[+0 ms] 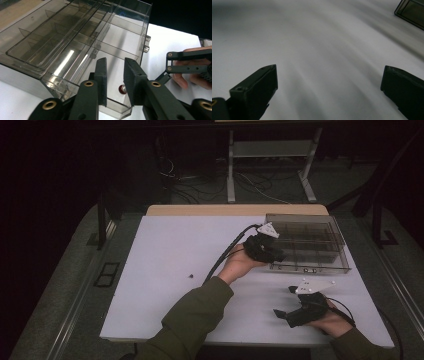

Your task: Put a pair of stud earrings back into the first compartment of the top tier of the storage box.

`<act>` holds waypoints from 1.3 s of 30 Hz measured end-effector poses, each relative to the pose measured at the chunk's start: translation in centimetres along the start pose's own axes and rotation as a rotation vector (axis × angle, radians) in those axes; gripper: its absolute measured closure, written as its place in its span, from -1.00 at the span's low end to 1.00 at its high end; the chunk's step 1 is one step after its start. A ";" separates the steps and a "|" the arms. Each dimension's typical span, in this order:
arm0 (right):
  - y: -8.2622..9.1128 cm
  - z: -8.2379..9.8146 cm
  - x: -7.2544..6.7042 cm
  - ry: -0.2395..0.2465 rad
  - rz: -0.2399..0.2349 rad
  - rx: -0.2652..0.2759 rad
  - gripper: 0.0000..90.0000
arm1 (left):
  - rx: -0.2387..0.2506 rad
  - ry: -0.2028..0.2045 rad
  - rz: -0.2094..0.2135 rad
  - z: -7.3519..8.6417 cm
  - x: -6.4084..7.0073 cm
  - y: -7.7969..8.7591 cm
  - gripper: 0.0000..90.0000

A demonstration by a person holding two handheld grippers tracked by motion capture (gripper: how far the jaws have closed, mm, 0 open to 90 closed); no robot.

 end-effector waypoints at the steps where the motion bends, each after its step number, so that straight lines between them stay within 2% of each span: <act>1: 0.0 0.0 0.0 -0.002 0.001 0.000 -0.99 | -0.003 -0.001 0.002 0.0 0.0 0.1 0.54; 8: 0.0 0.0 0.0 -0.004 0.002 0.000 -0.99 | -0.003 0.002 -0.009 0.3 -0.1 1.5 0.32; 20: 0.0 0.0 0.0 -0.005 0.005 -0.002 -0.99 | 0.011 0.025 -0.064 2.1 -0.8 5.3 -0.03; 33: 0.0 0.0 0.0 -0.003 0.007 -0.004 -0.99 | 0.018 0.055 -0.120 5.1 -1.6 8.6 -0.13; 35: 0.0 0.0 0.0 -0.002 0.007 -0.004 -0.99 | 0.020 0.049 -0.132 5.5 -1.8 9.2 -0.16; 39: -0.1 0.1 0.0 -0.001 0.008 -0.006 -0.99 | 0.033 0.067 -0.147 6.3 -1.9 10.2 -0.20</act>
Point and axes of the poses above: each handheld gripper's, and its own axes: y roughly backward along the jaws, z roughly out of its underside, x roughly to its right, the point moved 7 cm from there along -y, roughly forward along the jaws, and after that the axes turned 1 degree about x, right-handed, at the moved point
